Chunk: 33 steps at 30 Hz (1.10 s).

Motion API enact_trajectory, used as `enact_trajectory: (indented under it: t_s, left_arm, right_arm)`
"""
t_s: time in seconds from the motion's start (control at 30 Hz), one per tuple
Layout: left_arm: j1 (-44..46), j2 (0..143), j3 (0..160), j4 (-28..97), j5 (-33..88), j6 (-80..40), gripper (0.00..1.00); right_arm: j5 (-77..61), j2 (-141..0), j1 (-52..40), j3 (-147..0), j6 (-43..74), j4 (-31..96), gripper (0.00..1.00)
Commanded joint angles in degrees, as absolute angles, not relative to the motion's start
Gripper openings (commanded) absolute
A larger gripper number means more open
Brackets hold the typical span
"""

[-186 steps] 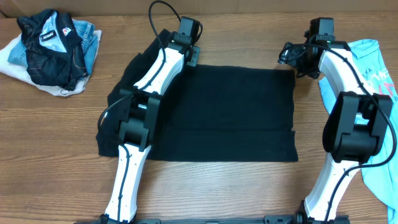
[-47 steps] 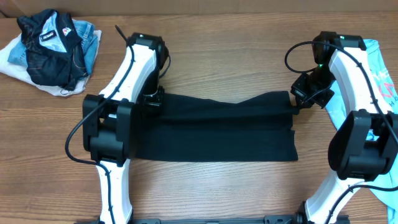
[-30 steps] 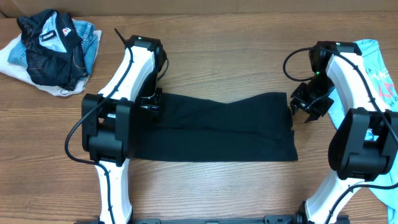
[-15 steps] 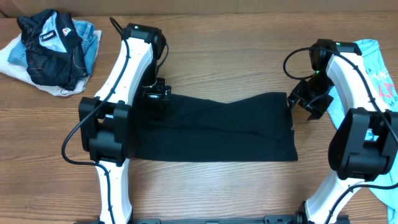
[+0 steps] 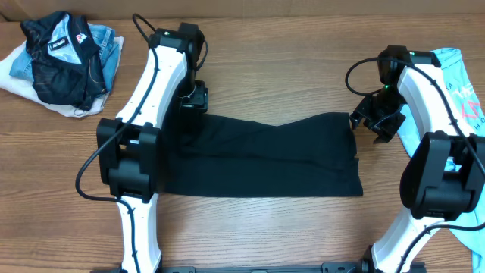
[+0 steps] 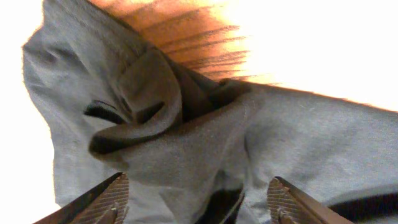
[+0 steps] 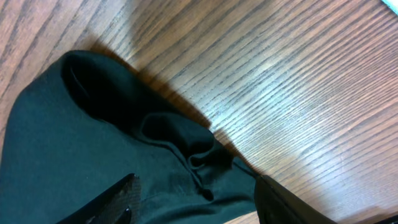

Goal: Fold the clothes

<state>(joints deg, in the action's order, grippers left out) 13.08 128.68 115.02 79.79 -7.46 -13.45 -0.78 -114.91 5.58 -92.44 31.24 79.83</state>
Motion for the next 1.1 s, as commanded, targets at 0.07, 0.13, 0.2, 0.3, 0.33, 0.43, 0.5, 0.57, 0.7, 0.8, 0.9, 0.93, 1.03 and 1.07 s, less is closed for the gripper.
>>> enact_trajectory:
  t_s: [0.07, 0.13, 0.2, 0.3, 0.33, 0.43, 0.5, 0.57, 0.7, 0.8, 0.9, 0.93, 1.03, 1.07]
  left_arm:
    - [19.00, 129.45, 115.83, 79.18, -18.09, -12.38, 0.70]
    - [20.45, 129.47, 115.83, 78.35, -18.61, -12.45, 0.70]
    - [21.63, 129.69, 115.81, 77.62, -18.63, -12.45, 0.70]
    - [22.68, 130.32, 115.59, 77.23, -18.87, -12.45, 0.69]
    - [22.85, 130.56, 115.55, 77.28, -19.40, -12.45, 0.68]
    - [23.14, 132.11, 115.52, 77.54, -22.48, -12.40, 0.67]
    - [23.27, 133.51, 115.55, 77.93, -25.30, -12.43, 0.67]
    - [23.29, 134.52, 115.52, 78.22, -27.09, -12.47, 0.67]
    - [23.29, 135.04, 115.52, 77.38, -27.46, -12.47, 0.67]
    - [23.29, 135.26, 115.52, 76.42, -27.49, -12.40, 0.64]
    - [23.29, 135.52, 115.52, 76.16, -27.62, -12.43, 0.62]
    - [23.29, 135.61, 115.52, 75.94, -27.66, -12.43, 0.61]
    - [23.29, 136.35, 115.48, 75.37, -27.68, -12.40, 0.60]
    - [23.29, 136.75, 115.48, 75.35, -27.70, -12.43, 0.59]
  right_arm:
    - [-0.10, -113.40, 5.80, -92.36, 31.11, 79.35, 0.63]
    - [-0.10, -113.43, 5.80, -92.36, 31.11, 79.31, 0.63]
    - [-0.10, -113.40, 5.80, -92.36, 31.09, 79.33, 0.63]
    - [-0.08, -113.40, 5.80, -92.36, 31.09, 79.35, 0.63]
    - [-0.10, -113.43, 5.80, -92.36, 31.09, 79.33, 0.63]
    - [-0.08, -113.40, 5.80, -92.36, 31.09, 79.33, 0.63]
    - [-0.10, -113.40, 5.80, -92.36, 31.09, 79.33, 0.63]
    - [-0.08, -113.43, 5.80, -92.36, 31.09, 79.33, 0.63]
    - [-0.08, -113.40, 5.80, -92.36, 31.09, 79.29, 0.63]
    - [-0.08, -113.43, 5.80, -92.36, 31.09, 79.26, 0.63]
    - [-0.10, -113.43, 5.80, -92.36, 31.07, 79.15, 0.63]
    - [-0.08, -113.43, 5.80, -92.36, 31.07, 79.15, 0.63]
    - [-0.08, -113.40, 5.80, -92.36, 31.07, 79.15, 0.63]
    - [-0.08, -113.40, 5.80, -92.36, 31.05, 79.18, 0.63]
